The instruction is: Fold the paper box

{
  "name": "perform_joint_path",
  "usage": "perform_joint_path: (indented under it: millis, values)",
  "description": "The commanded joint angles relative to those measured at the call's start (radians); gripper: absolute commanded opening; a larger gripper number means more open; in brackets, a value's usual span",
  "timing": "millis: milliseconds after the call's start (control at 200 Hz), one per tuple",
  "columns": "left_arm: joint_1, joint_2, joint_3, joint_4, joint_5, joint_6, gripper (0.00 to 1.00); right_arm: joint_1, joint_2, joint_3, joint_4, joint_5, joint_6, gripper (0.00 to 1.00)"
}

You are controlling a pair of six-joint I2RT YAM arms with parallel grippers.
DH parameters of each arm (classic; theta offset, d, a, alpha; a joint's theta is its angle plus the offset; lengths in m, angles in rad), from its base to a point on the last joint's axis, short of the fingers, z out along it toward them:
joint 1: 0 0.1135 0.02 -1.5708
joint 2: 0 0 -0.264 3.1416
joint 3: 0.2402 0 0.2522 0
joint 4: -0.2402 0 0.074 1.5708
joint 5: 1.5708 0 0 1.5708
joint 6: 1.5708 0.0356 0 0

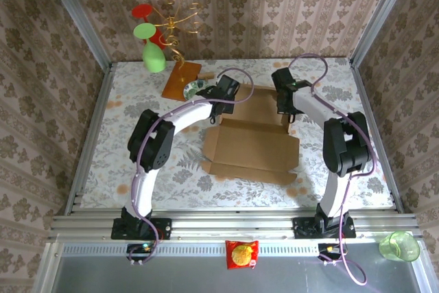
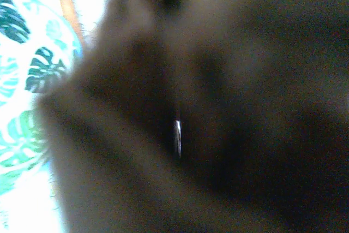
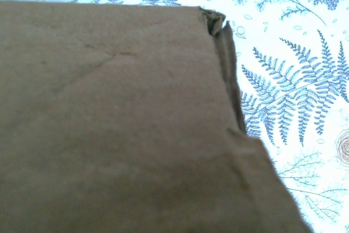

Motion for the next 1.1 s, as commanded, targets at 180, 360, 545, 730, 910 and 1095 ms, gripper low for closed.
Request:
perform_joint_path:
  millis: [180, 360, 545, 730, 910, 1095]
  values:
    - [0.056, 0.018, 0.075, -0.024, 0.219, -0.027, 0.5, -0.03, 0.005, -0.037, -0.073, -0.128, -0.092, 0.0]
    - [0.083, 0.042, 0.149, -0.107, 0.261, 0.039, 0.53, -0.037, 0.029, -0.009, -0.092, -0.159, -0.096, 0.0]
    - [0.079, 0.094, 0.203, -0.184, 0.258, 0.09, 0.53, -0.041, 0.057, 0.029, -0.12, -0.176, -0.083, 0.0]
    - [0.074, 0.12, 0.21, -0.203, 0.211, 0.095, 0.44, -0.041, 0.067, 0.044, -0.137, -0.183, -0.077, 0.0]
    - [0.061, 0.067, 0.168, -0.182, 0.182, 0.075, 0.6, -0.043, 0.083, 0.059, -0.166, -0.188, -0.06, 0.0]
    - [0.053, -0.015, 0.275, -0.307, 0.185, -0.063, 0.63, -0.045, 0.107, 0.083, -0.216, -0.197, 0.007, 0.0]
